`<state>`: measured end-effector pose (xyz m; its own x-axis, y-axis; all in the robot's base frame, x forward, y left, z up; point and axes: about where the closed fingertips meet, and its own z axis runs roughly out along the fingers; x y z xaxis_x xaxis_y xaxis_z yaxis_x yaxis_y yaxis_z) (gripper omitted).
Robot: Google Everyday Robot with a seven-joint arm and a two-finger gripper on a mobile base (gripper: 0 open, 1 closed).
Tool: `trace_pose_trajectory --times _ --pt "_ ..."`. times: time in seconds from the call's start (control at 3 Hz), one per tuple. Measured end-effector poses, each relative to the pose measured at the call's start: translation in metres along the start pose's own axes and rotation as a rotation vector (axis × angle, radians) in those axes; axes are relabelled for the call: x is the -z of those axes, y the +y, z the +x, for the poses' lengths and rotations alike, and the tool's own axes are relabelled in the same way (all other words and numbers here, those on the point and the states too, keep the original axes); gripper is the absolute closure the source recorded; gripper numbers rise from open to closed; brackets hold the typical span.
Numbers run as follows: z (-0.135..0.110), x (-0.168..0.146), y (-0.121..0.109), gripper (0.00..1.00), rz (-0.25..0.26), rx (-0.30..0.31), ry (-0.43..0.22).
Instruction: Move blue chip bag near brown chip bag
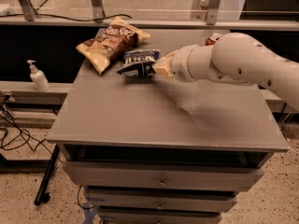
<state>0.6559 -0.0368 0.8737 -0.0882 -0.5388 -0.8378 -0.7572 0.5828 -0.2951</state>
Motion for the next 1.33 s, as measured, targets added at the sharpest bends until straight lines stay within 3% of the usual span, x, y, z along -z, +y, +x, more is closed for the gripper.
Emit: trace_pose_trajectory --times 0.33,1.33 --pt "-0.0037 -0.0117 0.0097 0.83 -0.014 -0.013 0.002" --pt "-0.0089 -0.0125 0.0187 0.12 -0.027 -0.025 0.008"
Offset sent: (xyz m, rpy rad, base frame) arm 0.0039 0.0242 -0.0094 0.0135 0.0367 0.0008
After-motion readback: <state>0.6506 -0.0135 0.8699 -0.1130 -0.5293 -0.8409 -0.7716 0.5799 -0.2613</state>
